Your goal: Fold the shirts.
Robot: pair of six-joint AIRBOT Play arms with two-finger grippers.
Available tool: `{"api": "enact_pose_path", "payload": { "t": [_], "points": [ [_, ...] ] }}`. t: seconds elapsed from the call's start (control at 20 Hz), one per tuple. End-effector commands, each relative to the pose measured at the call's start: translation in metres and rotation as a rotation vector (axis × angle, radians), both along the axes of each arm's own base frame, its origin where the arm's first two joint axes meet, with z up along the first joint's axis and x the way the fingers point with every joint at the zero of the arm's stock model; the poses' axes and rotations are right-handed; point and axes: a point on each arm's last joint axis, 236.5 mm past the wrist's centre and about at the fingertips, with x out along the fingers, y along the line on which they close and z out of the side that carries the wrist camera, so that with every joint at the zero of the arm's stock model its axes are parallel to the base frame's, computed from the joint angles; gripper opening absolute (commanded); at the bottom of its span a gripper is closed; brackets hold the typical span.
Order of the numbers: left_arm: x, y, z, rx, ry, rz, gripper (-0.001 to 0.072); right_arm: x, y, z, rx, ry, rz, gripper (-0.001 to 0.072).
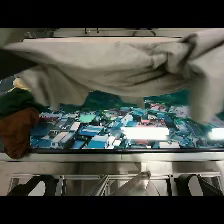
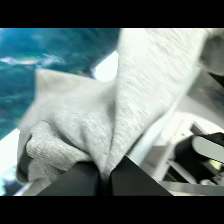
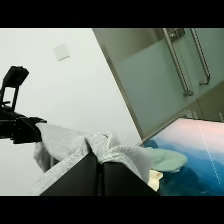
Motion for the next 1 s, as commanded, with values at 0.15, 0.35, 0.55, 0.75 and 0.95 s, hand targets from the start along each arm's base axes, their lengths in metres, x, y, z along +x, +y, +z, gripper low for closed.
{"api": "enact_pose_path", "payload": {
  "t": [0.15,0.35,0.55,0.75,0.95],
  "points": [
    [0.012,0.031,-0.069,-0.029,0.125,0.111,0.0032,0.042,0.001,-0.084,-0.197,0.27,-0.126,0.0018],
    [0.035,-0.001,-0.176,-0.09,0.433,-0.055,0.0032,0.09,-0.01,-0.218,-0.306,0.639,-0.235,0.0017],
    [0.069,-0.031,-0.279,-0.032,0.626,-0.108,0.0062,0.129,-0.034,-0.333,-0.355,0.904,-0.302,0.003],
    [0.121,-0.006,-0.335,0.088,0.779,-0.013,0.0717,0.165,-0.083,-0.354,-0.335,0.958,-0.386,0.0578],
    [0.144,0.034,-0.33,0.058,0.914,0.09,0.0715,0.144,-0.105,-0.341,-0.31,1.013,-0.322,0.0578]
  ]
}}
